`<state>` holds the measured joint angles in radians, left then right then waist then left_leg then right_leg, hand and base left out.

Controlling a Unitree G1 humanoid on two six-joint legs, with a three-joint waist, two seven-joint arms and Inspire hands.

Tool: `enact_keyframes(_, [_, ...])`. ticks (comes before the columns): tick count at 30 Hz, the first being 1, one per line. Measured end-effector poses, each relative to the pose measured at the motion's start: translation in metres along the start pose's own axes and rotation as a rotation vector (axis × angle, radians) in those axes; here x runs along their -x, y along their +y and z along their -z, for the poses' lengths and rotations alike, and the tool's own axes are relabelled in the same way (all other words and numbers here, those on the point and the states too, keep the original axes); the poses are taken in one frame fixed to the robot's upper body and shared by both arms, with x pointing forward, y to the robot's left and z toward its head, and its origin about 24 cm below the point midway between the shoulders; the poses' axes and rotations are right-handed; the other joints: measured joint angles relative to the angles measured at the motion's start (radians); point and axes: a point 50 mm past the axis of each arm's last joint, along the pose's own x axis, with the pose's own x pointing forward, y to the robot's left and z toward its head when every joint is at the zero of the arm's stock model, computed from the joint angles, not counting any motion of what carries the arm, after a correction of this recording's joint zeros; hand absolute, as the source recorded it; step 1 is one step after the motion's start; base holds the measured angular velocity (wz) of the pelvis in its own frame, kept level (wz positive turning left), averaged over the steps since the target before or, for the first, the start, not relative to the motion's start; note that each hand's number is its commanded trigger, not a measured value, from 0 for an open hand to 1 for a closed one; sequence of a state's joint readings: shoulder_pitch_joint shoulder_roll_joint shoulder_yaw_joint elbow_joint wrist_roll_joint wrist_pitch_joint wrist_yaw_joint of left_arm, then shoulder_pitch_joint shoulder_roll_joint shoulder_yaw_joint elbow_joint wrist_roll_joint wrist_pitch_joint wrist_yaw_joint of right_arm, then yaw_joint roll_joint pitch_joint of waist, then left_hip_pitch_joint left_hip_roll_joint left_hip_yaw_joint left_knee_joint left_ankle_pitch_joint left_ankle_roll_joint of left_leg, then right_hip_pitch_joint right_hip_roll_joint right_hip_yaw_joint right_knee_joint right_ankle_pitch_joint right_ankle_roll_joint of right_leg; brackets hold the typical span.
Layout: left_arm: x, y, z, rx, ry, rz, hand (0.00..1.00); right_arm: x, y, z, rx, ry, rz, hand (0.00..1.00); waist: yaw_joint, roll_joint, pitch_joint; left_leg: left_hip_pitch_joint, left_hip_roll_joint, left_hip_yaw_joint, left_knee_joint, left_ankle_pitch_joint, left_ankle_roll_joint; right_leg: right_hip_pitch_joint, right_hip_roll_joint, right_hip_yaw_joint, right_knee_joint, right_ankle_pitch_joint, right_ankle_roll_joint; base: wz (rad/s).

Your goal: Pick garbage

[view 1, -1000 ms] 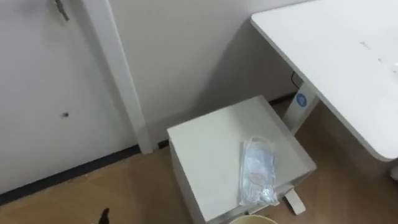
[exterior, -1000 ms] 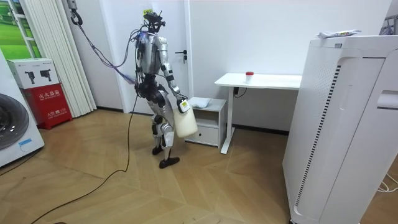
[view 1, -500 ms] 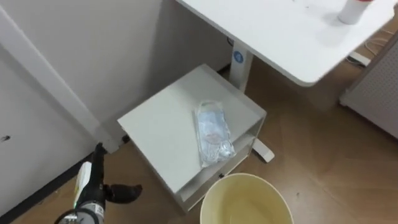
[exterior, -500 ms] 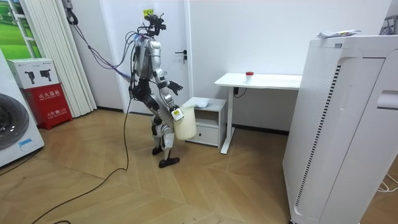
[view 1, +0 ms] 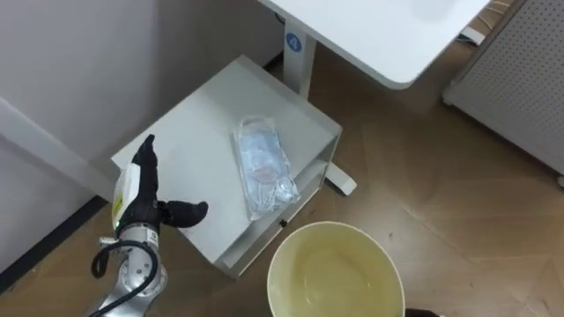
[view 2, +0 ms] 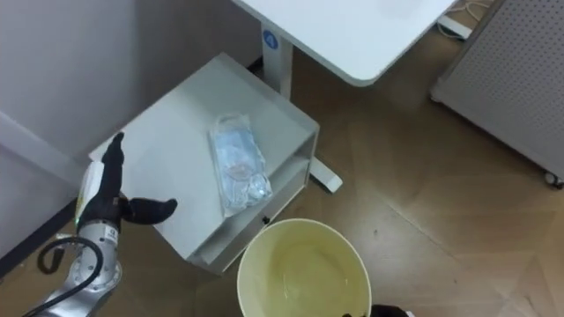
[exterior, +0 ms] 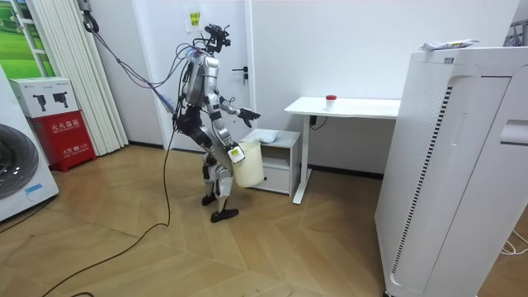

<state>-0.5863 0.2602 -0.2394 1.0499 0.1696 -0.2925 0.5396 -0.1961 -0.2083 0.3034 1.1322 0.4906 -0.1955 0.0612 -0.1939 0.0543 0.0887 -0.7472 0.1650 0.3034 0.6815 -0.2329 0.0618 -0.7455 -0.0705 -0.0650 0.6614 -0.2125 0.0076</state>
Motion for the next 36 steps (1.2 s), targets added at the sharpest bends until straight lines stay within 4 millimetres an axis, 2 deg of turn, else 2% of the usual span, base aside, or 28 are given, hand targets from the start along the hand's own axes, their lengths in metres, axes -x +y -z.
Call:
enact_keyframes(7, [-0.001, -0.003, -0.009, -0.049, -0.057, -0.028, 0.00, 0.000, -0.003, -0.001, -0.066, -0.004, 0.018, 1.00, -0.031, 0.011, 0.0056, -0.026, 0.017, 0.017, 0.027, -0.017, -0.006, -0.037, 0.008, 0.006, 0.018, -0.005, -0.005, -0.10])
enact_keyframes(12, [-0.004, -0.001, -0.014, -0.047, -0.071, -0.045, 0.00, 0.002, -0.015, -0.002, -0.176, -0.014, 0.051, 1.00, -0.055, 0.007, 0.0091, -0.085, 0.032, 0.032, 0.116, -0.065, -0.006, -0.119, 0.011, 0.035, 0.131, -0.054, -0.005, -0.09])
enact_keyframes(16, [-0.008, -0.001, -0.021, -0.050, -0.096, -0.052, 0.00, 0.005, -0.026, -0.001, -0.208, -0.014, 0.092, 1.00, -0.074, 0.002, 0.0111, -0.107, 0.042, 0.035, 0.159, -0.083, -0.006, -0.147, 0.012, 0.038, 0.177, -0.075, -0.009, -0.04])
enact_keyframes(18, [-0.007, -0.001, -0.021, -0.064, -0.103, -0.064, 0.00, 0.008, -0.032, 0.005, -0.220, 0.000, 0.128, 1.00, -0.082, -0.004, 0.0107, -0.110, 0.056, 0.033, 0.183, -0.097, -0.013, -0.149, 0.020, 0.035, 0.192, -0.082, -0.016, -0.13])
enact_keyframes(21, [-0.006, -0.003, -0.021, -0.094, -0.120, -0.057, 0.00, 0.011, -0.037, 0.013, -0.221, 0.029, 0.177, 1.00, -0.107, -0.007, 0.0099, -0.117, 0.062, 0.025, 0.191, -0.098, -0.014, -0.149, 0.025, 0.031, 0.192, -0.082, -0.017, 0.00])
enact_keyframes(24, [-0.004, -0.006, -0.023, -0.147, -0.161, -0.037, 0.00, 0.016, -0.042, 0.026, -0.224, 0.075, 0.207, 1.00, -0.113, -0.014, 0.0075, -0.125, 0.069, 0.024, 0.203, -0.104, -0.016, -0.158, 0.033, 0.035, 0.197, -0.082, -0.017, -0.08])
enact_keyframes(27, [-0.004, -0.008, -0.025, -0.198, -0.200, -0.028, 0.00, 0.019, -0.042, 0.034, -0.239, 0.103, 0.214, 1.00, -0.123, -0.018, 0.0073, -0.170, 0.088, 0.025, 0.240, -0.117, -0.014, -0.203, 0.044, 0.037, 0.219, -0.081, -0.019, -0.15])
enact_keyframes(36, [-0.002, -0.020, -0.023, -0.411, -0.278, 0.095, 0.00, 0.021, -0.043, 0.041, -0.236, 0.154, 0.222, 1.00, -0.136, -0.024, 0.0078, -0.216, 0.089, 0.022, 0.277, -0.122, -0.008, -0.253, 0.037, 0.036, 0.263, -0.085, -0.021, 0.00])
